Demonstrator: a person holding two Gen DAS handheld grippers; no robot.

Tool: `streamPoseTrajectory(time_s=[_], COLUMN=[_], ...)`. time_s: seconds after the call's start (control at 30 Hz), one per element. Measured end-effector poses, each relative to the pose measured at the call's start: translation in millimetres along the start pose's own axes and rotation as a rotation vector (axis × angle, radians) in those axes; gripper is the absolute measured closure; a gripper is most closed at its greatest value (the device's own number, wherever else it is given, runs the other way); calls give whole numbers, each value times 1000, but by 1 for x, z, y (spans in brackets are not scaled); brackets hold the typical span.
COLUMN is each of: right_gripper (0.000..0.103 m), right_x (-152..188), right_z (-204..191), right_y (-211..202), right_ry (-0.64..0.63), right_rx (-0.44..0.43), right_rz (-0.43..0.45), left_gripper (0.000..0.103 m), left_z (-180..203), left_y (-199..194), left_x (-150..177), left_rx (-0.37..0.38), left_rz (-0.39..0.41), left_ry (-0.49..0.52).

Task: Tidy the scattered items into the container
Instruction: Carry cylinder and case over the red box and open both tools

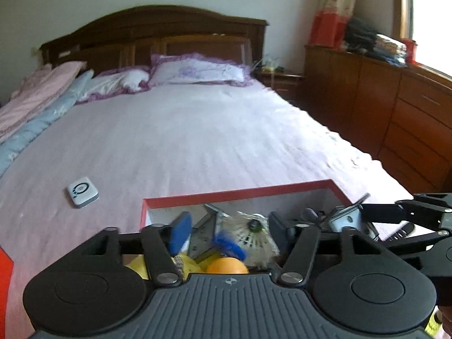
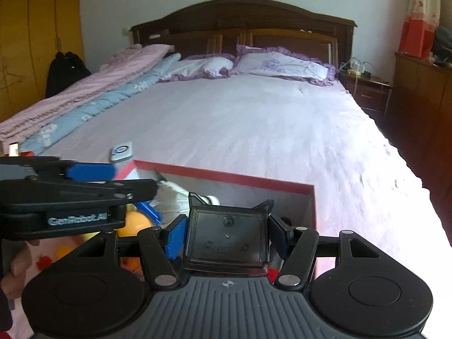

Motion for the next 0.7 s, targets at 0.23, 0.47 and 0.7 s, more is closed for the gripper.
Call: streamPoseTrajectory(time_s=[0.23,0.47,0.7], right_gripper=[35,33,32], right_x=[0,37,110], right_z=[4,3,-3], right_y=[-12,-53,-97], right_ry=[-11,0,13], right_rx=[5,-27,-30], right_rz=[24,19,-42], left_gripper=[27,20,16], left_z=[3,22,41], left_y=[-34,-73,-112], left_x=[21,68,114], left_rx=[-20,-20,-20], left_rz=[18,-9,-37], left_ry=[29,63,96])
Point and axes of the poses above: each gripper's, at about its wrist camera, not at the fingertips, and y roughly the way its jaws point, z to its right, x to its underside, the point moved 2 cm from there along y, roughly the way its jaws point, and after that the axes turned 6 degrees about x, right-handed, at the moved point
